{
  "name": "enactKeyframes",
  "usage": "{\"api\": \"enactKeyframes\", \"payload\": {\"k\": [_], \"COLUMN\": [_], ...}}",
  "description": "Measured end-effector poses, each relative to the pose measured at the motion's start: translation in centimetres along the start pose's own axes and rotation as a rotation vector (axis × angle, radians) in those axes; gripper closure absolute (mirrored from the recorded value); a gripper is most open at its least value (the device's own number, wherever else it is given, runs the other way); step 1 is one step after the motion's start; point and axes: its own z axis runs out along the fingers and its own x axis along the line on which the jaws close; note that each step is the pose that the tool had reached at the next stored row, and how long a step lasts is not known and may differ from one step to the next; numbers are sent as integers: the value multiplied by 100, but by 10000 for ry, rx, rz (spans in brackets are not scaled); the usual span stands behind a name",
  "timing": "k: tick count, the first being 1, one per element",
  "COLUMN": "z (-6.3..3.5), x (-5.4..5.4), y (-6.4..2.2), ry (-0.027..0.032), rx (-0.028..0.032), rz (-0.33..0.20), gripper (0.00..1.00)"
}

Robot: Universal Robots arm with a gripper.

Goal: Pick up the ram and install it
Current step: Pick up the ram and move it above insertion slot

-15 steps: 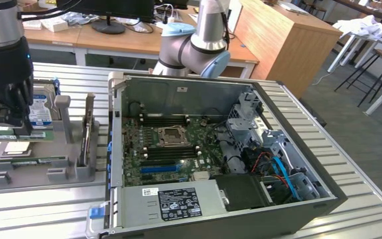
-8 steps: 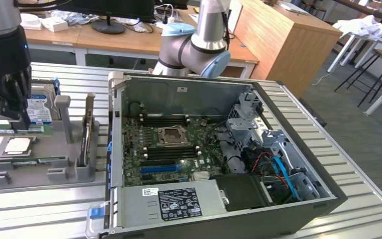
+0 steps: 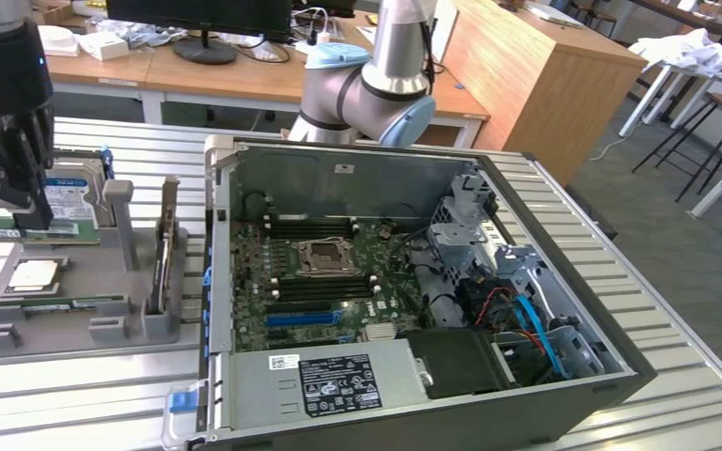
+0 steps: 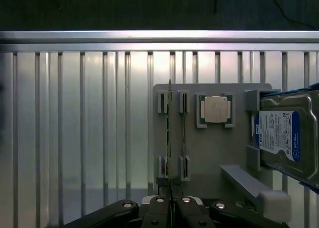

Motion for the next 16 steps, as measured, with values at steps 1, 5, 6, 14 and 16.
{"api": "enactKeyframes", "payload": {"k": [1, 5, 6, 14, 16], "z": [-25, -125, -146, -320, -362], "x": [0, 0, 0, 0, 0], "y": [0, 2, 3, 5, 6], "ry": [0, 0, 0, 0, 0], "rx": [0, 0, 0, -1, -1], "rz": [0, 0, 0, 0, 0], "gripper": [88, 88, 88, 88, 88]}}
